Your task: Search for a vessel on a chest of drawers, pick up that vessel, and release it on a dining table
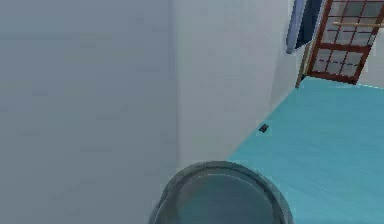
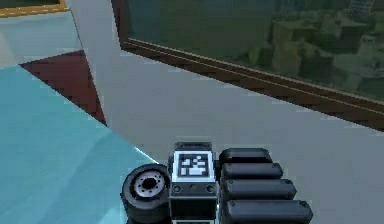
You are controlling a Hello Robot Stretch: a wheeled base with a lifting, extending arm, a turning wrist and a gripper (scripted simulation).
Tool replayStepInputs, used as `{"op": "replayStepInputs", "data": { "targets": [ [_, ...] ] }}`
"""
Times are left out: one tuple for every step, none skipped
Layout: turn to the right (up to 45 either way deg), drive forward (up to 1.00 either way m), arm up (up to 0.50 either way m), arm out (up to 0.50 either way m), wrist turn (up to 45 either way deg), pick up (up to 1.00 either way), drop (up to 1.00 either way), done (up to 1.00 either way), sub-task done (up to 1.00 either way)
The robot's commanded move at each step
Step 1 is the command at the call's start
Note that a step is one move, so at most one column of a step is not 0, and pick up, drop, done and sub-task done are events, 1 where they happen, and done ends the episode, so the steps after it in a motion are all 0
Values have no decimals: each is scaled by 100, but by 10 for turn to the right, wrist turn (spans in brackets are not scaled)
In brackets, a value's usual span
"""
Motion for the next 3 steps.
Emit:
{"op": "replayStepInputs", "data": {
  "targets": [
    [-450,0,0,0,0,0,0,0,0],
    [-330,0,0,0,0,0,0,0,0],
    [450,0,0,0,0,0,0,0,0]
  ]
}}
